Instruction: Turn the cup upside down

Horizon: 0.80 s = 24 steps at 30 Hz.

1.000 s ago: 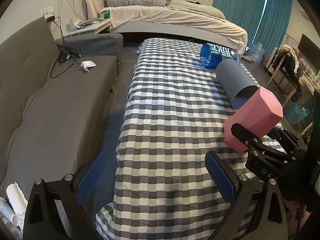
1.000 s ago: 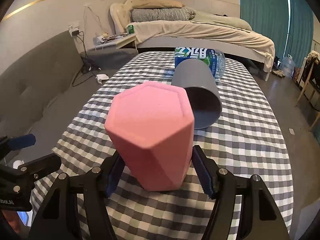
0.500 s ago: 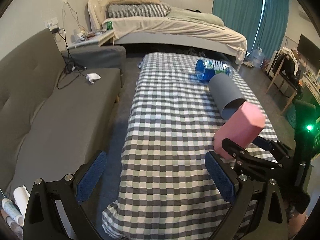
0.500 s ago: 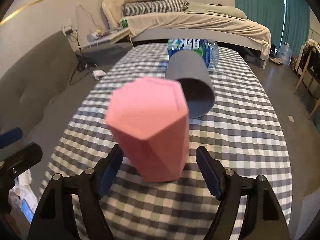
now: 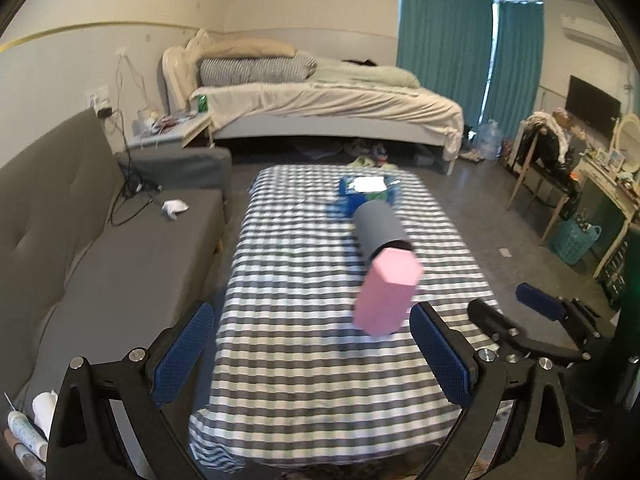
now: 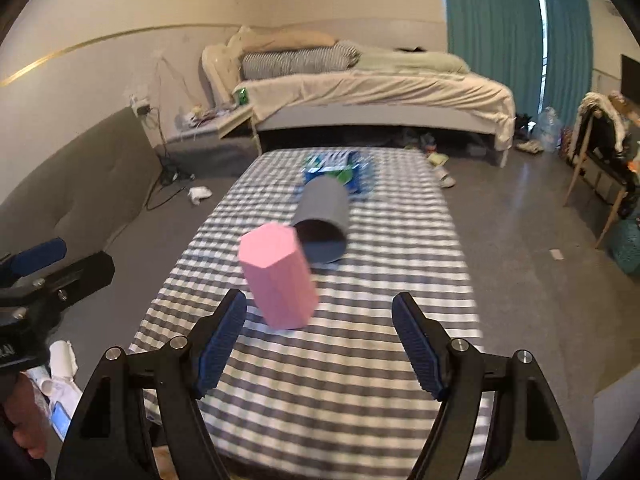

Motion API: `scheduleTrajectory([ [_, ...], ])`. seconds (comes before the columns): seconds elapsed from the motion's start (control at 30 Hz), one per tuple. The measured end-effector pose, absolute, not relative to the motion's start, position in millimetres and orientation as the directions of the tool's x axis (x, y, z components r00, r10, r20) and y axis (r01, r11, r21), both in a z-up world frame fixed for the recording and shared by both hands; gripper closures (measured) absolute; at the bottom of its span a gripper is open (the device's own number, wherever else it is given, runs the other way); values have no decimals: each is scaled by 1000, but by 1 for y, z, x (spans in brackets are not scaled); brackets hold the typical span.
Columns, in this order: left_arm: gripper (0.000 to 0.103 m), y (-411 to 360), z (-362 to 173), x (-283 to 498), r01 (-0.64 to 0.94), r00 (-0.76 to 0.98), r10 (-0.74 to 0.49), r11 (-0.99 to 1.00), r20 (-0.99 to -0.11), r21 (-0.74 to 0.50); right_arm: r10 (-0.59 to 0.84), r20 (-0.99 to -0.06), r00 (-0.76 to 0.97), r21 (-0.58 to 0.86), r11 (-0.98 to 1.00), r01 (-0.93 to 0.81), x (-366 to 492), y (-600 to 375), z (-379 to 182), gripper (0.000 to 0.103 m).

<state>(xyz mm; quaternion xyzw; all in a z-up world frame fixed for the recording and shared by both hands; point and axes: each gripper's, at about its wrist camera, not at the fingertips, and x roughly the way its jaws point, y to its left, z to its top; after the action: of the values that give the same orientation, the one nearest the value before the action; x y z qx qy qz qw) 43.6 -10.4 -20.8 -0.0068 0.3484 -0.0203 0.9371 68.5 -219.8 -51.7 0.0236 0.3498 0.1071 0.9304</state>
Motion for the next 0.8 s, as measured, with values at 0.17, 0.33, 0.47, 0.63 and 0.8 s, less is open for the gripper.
scheduleTrajectory([
  [0.17, 2, -24, -9, 21, 73, 802, -82, 997, -592, -40, 165, -596, 786, 96, 986, -134, 35, -245, -28, 28],
  [0.33, 2, -24, -5, 1, 84, 842, -91, 996, -532, -36, 140, -548, 825, 103, 990, -100, 5, -261, -16, 25],
  [0.47, 0, -16, -11, -13, 74, 870, -87, 996, -485, -46, 127, -486, 865, 134, 988, -70, -16, -266, -18, 12],
  [0.63, 0, -17, -20, -27, 56, 892, -39, 998, -451, 24, 92, -459, 884, 109, 993, -47, -29, -258, -28, 5],
  [0.8, 0, -12, -24, -29, 42, 890, -38, 999, -455, -2, 87, -448, 890, 100, 994, -46, -36, -258, -32, 0],
])
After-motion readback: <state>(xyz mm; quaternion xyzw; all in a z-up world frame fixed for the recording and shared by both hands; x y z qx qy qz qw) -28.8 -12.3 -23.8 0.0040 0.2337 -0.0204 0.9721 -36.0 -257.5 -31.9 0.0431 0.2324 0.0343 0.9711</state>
